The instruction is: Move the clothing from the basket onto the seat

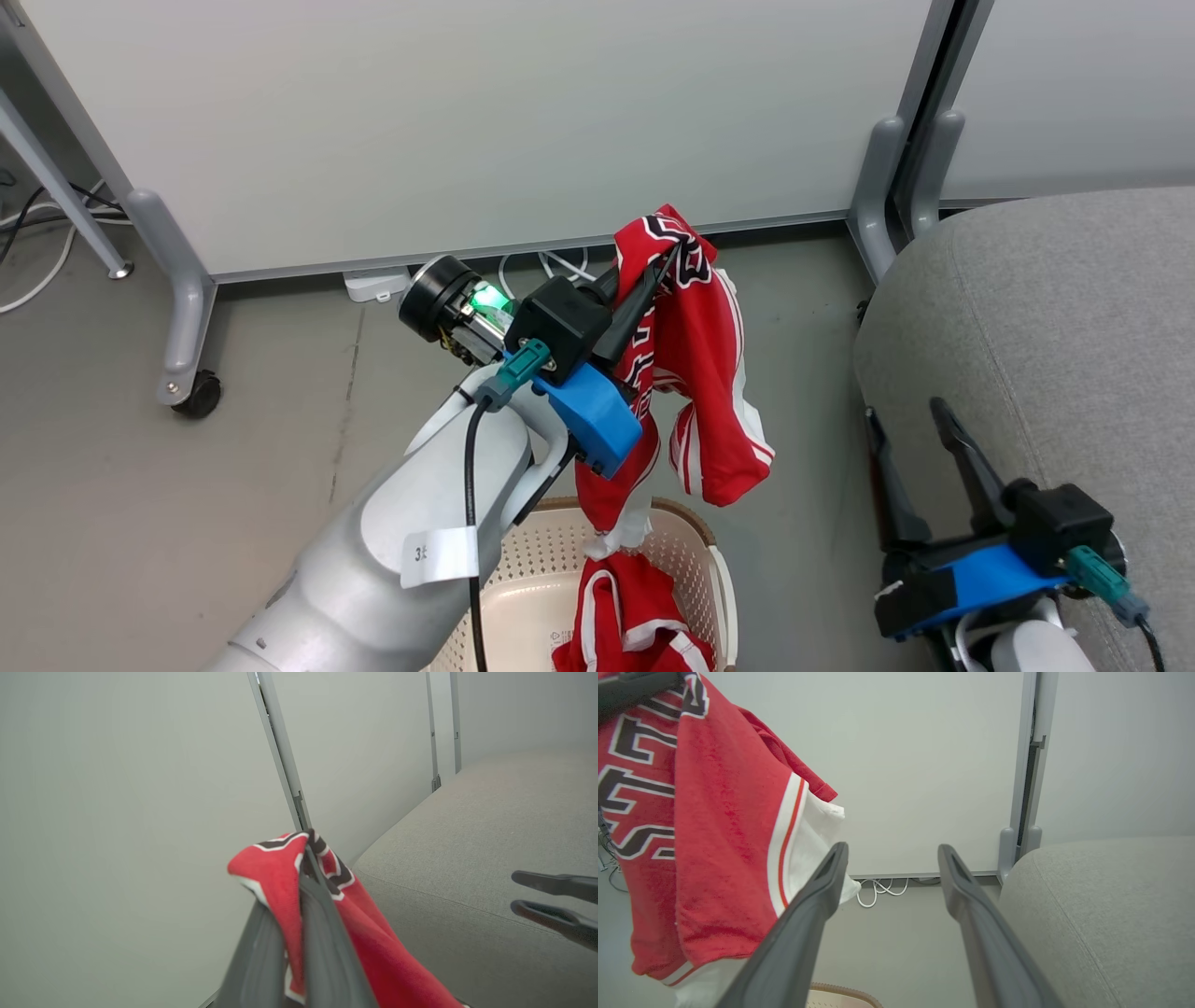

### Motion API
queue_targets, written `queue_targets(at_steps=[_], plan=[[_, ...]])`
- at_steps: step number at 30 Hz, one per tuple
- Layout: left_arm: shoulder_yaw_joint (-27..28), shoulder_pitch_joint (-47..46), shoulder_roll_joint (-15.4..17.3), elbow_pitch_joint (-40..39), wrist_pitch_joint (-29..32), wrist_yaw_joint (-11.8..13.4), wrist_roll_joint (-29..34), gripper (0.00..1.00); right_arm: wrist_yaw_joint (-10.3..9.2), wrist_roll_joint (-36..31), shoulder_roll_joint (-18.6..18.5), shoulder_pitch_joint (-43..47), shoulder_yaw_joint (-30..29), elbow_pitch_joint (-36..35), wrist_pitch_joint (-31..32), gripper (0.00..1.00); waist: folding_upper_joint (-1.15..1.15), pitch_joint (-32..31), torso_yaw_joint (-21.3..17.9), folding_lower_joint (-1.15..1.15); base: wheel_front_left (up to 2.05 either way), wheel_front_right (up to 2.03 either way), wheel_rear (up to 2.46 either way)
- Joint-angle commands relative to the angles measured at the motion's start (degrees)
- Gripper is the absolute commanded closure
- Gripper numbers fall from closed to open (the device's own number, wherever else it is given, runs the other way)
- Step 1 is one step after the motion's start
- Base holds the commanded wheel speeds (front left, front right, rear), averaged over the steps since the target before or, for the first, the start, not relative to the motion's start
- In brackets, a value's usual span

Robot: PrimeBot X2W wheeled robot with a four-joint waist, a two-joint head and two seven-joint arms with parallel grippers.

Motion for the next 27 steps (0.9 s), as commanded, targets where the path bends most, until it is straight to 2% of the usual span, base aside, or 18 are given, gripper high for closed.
queue_targets(at_steps=[1,15,21,27], plan=[[0.3,-0.1,0.0,0.1,-0.3,0.0,0.0,1.00,0.03,-0.3,0.1,-1.0,0.8,-0.3,-0.2,0.00,0.00,0.1,0.0,0.01,0.00,0.00,0.00],[0.2,-1.0,-0.4,-0.1,-0.3,0.4,0.5,1.00,0.03,-0.5,-1.1,-8.9,10.9,-1.7,-0.2,0.00,0.00,1.4,0.0,0.01,0.00,0.00,0.00],[-0.1,-1.4,-0.9,-0.4,-0.3,0.3,0.5,1.00,0.03,-0.9,-1.5,-13.1,15.1,-0.3,-0.2,0.00,0.00,2.1,0.3,0.01,0.00,0.00,0.00],[-0.8,-1.7,-1.3,-0.8,-0.3,0.2,0.7,1.00,0.03,-2.2,-1.4,-17.0,15.9,3.5,-0.2,0.00,0.00,2.9,0.8,0.01,0.00,0.00,0.00]])
